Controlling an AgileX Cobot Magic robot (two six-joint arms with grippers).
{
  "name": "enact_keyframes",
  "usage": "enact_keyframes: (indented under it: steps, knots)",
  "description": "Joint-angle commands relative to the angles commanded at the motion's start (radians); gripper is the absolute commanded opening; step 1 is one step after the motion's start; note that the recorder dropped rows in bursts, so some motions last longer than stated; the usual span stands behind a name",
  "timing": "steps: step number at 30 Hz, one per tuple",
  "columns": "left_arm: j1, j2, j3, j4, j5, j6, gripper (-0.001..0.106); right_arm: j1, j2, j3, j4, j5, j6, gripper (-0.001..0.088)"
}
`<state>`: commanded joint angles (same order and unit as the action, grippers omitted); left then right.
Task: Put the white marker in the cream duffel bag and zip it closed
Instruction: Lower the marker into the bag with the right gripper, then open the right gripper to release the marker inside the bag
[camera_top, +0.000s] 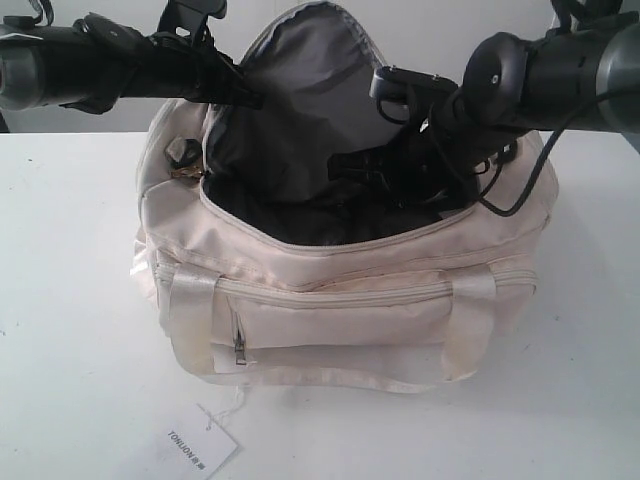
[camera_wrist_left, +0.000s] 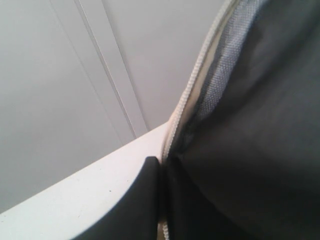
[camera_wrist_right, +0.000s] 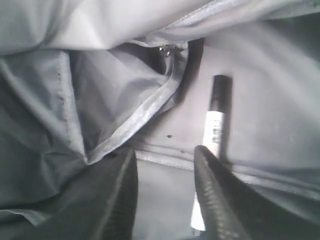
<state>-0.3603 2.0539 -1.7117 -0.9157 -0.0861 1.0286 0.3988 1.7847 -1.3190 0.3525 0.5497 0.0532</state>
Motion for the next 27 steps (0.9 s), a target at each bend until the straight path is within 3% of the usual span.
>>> enact_keyframes:
  steps: [3,7,8,15,27]
  knots:
    - [0.0,0.0,0.0,0.0,0.0,0.0,0.0,0.0,-0.047,0.0,0.021,0.024,-0.014,0.0363]
    - [0.0,0.0,0.0,0.0,0.0,0.0,0.0,0.0,-0.062,0.0,0.373,0.112,-0.378,0.035]
    - [0.0,0.0,0.0,0.0,0.0,0.0,0.0,0.0,-0.062,0.0,0.401,0.124,-0.398,0.035]
    - [0.0,0.0,0.0,0.0,0.0,0.0,0.0,0.0,-0.074,0.0,0.421,0.242,-0.398,0.0339]
    - [0.0,0.0,0.0,0.0,0.0,0.0,0.0,0.0,-0.129,0.0,0.44,0.324,-0.401,0.0199]
